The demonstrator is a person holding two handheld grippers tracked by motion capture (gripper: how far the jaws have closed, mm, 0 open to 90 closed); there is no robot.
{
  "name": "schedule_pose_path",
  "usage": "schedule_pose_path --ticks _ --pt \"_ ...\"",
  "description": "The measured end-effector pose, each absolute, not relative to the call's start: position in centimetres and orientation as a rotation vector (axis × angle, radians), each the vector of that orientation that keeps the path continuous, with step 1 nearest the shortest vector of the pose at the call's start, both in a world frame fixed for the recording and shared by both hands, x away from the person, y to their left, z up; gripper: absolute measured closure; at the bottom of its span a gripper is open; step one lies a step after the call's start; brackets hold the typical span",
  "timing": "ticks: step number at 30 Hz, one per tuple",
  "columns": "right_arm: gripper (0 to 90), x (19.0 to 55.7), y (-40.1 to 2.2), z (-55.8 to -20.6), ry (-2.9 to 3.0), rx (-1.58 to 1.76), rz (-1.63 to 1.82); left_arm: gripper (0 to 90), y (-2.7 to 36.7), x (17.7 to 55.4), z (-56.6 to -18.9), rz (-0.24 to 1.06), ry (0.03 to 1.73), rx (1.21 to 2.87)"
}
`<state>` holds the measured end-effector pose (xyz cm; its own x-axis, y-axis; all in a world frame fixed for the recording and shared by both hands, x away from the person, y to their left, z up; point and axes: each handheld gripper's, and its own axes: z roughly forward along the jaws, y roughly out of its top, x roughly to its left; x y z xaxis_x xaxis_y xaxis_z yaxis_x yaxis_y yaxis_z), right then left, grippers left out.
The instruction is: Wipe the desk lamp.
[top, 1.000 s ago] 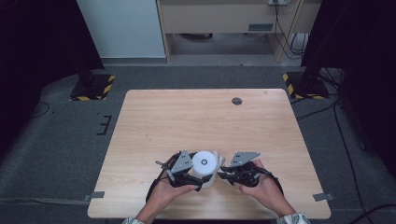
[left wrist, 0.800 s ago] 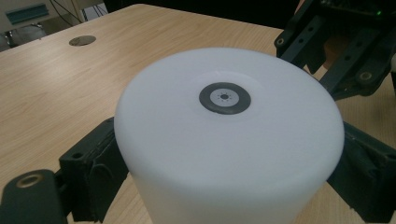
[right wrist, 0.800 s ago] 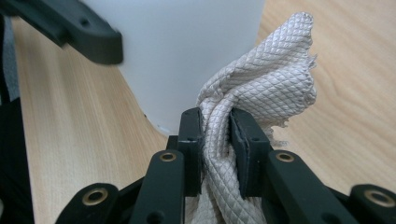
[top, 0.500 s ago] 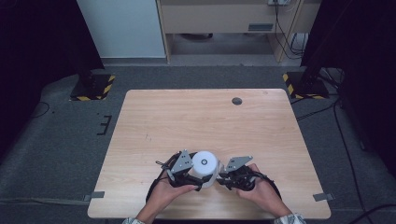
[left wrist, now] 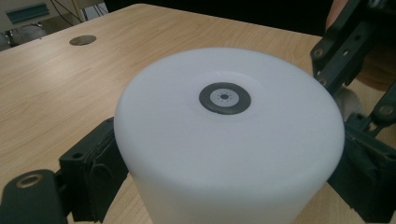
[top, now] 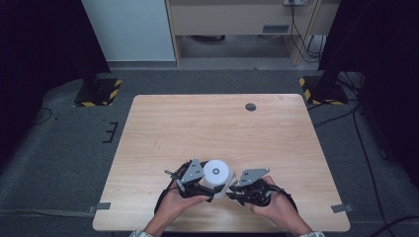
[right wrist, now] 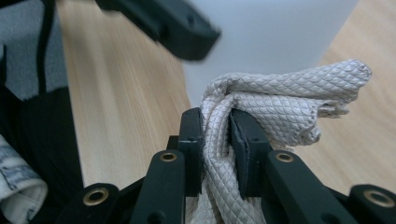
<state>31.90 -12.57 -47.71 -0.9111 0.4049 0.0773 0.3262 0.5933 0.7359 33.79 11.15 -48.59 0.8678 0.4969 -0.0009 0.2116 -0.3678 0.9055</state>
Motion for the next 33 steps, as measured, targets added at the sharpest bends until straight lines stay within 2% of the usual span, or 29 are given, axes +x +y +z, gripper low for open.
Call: schedule_pose_path --ticks 7,21,27,33 --pt "75.6 32.4 -13.2 -45.5 2.651 0.61 1.252 8.0 11.1 33.8 -48.6 0.329 0.522 1.956" --pt "75.3 32.9 -13.6 -46.6 2.64 0.674 1.239 6.0 11.1 33.7 -48.4 0.341 0.53 1.931" --pt "75.0 33.0 -13.9 -46.6 2.64 0.684 1.232 3.7 12.0 33.4 -46.6 0.352 0.532 1.846" --pt "74.9 33.0 -13.9 -46.9 2.652 0.679 1.216 7.9 12.8 34.1 -44.8 0.313 0.544 1.835"
